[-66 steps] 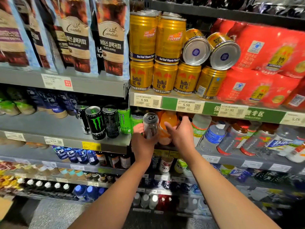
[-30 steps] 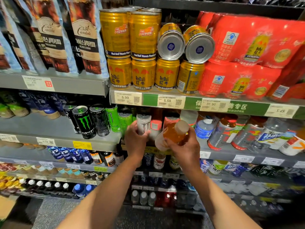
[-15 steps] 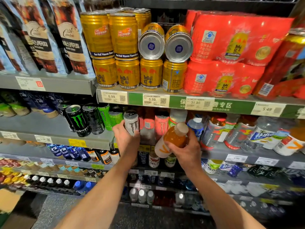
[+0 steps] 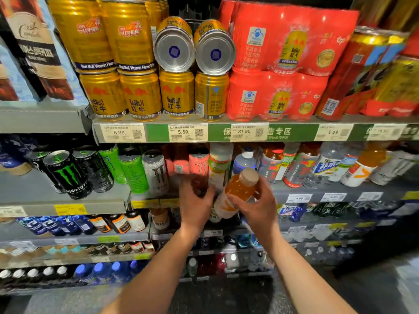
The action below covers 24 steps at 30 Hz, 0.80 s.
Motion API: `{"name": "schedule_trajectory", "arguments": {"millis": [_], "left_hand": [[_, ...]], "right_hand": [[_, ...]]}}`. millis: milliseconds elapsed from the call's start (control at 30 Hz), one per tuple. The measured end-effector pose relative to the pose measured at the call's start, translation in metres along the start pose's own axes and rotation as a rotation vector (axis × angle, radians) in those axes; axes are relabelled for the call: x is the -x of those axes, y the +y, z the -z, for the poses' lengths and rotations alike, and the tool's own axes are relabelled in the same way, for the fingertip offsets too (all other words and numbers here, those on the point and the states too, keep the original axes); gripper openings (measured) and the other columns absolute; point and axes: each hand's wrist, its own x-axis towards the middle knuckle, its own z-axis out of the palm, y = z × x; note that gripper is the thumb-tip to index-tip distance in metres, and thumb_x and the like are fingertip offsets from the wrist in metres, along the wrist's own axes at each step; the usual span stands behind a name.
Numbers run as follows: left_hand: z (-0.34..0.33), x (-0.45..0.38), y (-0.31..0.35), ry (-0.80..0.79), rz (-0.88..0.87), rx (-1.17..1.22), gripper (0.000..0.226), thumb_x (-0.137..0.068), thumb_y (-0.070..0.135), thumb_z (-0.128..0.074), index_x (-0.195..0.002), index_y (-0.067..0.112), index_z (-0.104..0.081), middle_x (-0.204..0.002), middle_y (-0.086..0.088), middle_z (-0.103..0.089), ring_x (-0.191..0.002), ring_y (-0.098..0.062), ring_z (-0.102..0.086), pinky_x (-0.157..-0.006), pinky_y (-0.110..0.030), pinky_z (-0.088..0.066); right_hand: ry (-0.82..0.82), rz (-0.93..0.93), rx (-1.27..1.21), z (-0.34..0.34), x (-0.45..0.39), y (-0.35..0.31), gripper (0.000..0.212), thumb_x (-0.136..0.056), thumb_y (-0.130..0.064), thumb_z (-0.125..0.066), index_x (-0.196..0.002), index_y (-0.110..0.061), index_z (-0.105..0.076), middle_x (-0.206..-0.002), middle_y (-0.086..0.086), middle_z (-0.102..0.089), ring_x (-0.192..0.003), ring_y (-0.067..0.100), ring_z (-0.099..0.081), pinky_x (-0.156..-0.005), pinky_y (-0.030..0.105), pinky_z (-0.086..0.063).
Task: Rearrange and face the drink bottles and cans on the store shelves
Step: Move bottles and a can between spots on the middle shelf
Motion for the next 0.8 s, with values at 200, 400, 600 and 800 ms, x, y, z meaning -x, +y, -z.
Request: {"name": "schedule_trajectory", "arguments": {"millis": [200, 400, 600, 800], "left_hand": [[-0.066, 0.027, 0.019, -0.306, 0.034, 0.057, 0.038, -0.081, 0.030, -0.082, -0.108, 0.024, -0.056, -0.102, 0.004, -0.064, -0.085, 0.006, -0.063, -0.072, -0.012, -0.048], [-0.156, 0.070, 0.046, -0.510, 0.034, 0.112, 0.054, -0.072, 0.052, -0.077, -0.113, 0.024, -0.056, -0.100, 0.000, -0.070, -0.090, -0.013, -0.068, -0.082, -0.034, -0.055], [-0.269, 0.126, 0.086, -0.491, 0.024, 0.097, 0.037, -0.071, 0.044, -0.075, -0.105, 0.033, -0.063, -0.101, 0.012, -0.070, -0.087, -0.010, -0.066, -0.075, -0.028, -0.053], [-0.383, 0.160, 0.125, -0.479, -0.112, 0.029, 0.026, -0.087, 0.018, -0.073, -0.106, 0.033, -0.064, -0.110, -0.001, -0.065, -0.096, 0.005, -0.062, -0.082, -0.021, -0.050]], "right_hand": [[0.102, -0.032, -0.077, 0.071, 0.000, 0.018, 0.058, -0.069, 0.005, -0.085, -0.117, -0.013, -0.058, -0.094, -0.019, -0.069, -0.084, -0.005, -0.065, -0.075, 0.015, -0.051], [0.234, -0.049, -0.085, 0.170, -0.004, 0.042, 0.058, -0.069, -0.007, -0.089, -0.113, -0.026, -0.057, -0.096, -0.013, -0.068, -0.079, -0.008, -0.064, -0.068, 0.010, -0.050], [0.241, -0.067, -0.039, 0.297, -0.015, 0.082, 0.055, -0.068, -0.025, -0.092, -0.111, -0.032, -0.058, -0.095, -0.019, -0.071, -0.085, 0.002, -0.068, -0.073, 0.025, -0.056], [0.238, -0.110, 0.043, 0.420, -0.025, 0.121, 0.053, -0.066, -0.033, -0.091, -0.108, -0.032, -0.058, -0.090, -0.015, -0.070, -0.082, 0.002, -0.068, -0.074, 0.028, -0.058]]}}
